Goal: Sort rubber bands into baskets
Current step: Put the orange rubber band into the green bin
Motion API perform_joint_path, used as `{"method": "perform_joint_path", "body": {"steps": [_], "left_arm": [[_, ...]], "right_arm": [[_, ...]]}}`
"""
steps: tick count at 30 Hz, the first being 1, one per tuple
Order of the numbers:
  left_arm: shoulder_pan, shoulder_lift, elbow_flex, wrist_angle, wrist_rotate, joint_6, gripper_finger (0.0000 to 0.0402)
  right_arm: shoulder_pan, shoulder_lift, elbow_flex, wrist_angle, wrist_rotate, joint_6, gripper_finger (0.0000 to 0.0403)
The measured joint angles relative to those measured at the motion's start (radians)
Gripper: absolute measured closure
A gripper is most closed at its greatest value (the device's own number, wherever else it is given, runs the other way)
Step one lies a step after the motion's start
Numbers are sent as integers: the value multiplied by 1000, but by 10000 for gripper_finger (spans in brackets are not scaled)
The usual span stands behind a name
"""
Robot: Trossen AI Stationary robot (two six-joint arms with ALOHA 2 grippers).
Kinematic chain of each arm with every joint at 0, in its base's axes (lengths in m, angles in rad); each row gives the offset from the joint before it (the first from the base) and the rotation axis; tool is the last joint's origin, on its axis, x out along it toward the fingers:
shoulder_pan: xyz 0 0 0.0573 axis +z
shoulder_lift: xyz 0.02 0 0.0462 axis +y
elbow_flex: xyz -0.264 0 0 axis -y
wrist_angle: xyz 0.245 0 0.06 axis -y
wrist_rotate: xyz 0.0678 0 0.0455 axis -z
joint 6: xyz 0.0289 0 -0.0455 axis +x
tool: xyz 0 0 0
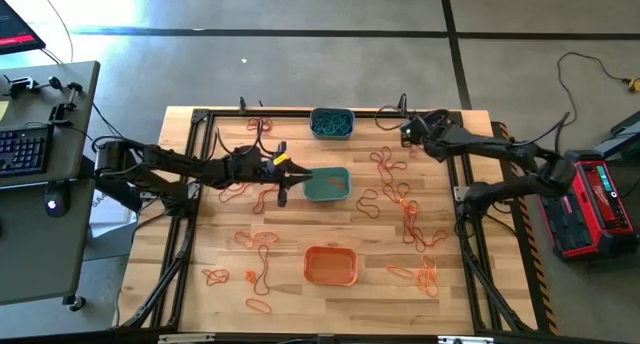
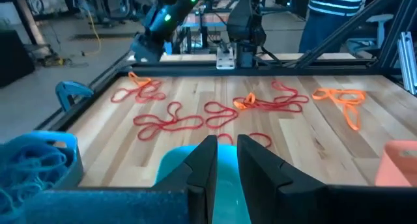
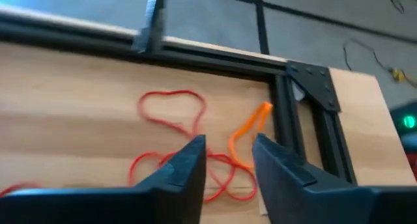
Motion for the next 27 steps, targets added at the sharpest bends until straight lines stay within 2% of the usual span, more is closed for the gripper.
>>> {"method": "perform_joint_path", "body": {"steps": [4,8,12,20,27], "left_arm": [[6,0,0,19,-2,6,351],[5,0,0,20,-1,6,351],[6,0,0,21,-1,6,351],[6,0,0,20,0,12,351],[6,1,1,10,1,13,351]], "right_arm": [[-73,22,0,-7,-3,66,246],[-116,73,0,0,4,133,231],[-140,146,0,49,25,152,230],[-157,281,0,98,54,304,235],[-145,303,0,92,46,378,236]]}}
